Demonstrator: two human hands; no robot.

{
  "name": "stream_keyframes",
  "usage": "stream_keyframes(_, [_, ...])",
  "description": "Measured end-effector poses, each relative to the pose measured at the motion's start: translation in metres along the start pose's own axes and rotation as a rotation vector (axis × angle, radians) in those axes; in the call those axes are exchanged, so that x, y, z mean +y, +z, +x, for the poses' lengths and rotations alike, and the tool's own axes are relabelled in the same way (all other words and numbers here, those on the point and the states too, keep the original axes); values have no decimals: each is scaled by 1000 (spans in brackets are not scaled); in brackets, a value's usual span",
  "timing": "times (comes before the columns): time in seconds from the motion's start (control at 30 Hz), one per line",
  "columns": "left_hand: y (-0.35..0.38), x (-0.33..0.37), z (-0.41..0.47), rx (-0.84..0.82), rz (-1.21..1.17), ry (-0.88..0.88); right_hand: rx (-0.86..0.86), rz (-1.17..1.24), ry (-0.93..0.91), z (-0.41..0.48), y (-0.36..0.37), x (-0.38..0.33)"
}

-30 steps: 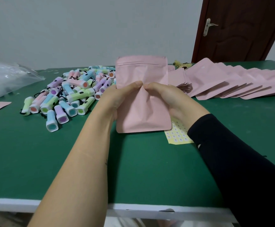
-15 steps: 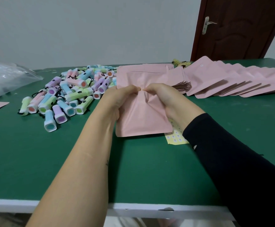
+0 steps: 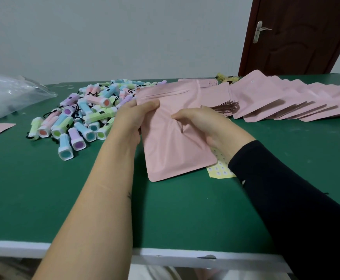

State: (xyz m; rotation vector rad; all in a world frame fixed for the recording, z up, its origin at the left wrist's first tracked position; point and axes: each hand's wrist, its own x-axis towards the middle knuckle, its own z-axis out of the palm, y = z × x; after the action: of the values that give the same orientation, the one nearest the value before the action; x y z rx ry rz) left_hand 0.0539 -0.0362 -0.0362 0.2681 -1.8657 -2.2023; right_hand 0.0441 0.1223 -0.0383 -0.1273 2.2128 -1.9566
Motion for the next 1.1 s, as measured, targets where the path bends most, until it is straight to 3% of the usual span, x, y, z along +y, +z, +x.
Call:
stream_keyframes(0.43, [-9,-1,2,78,290,252,93,-19,54,-2,-3,3])
stream_keyframes(0.7, [-8,-2,-3,71,277,288,62,-74,89,-2,-4,2])
stream_keyframes(0.93, [-10,6,-5,-47,704,402,-65,-197,71,-6,-10,1])
stream_keyframes(1.1, [-12,10,-6,-73,823,385,-47,-235,121,-6,-14,2])
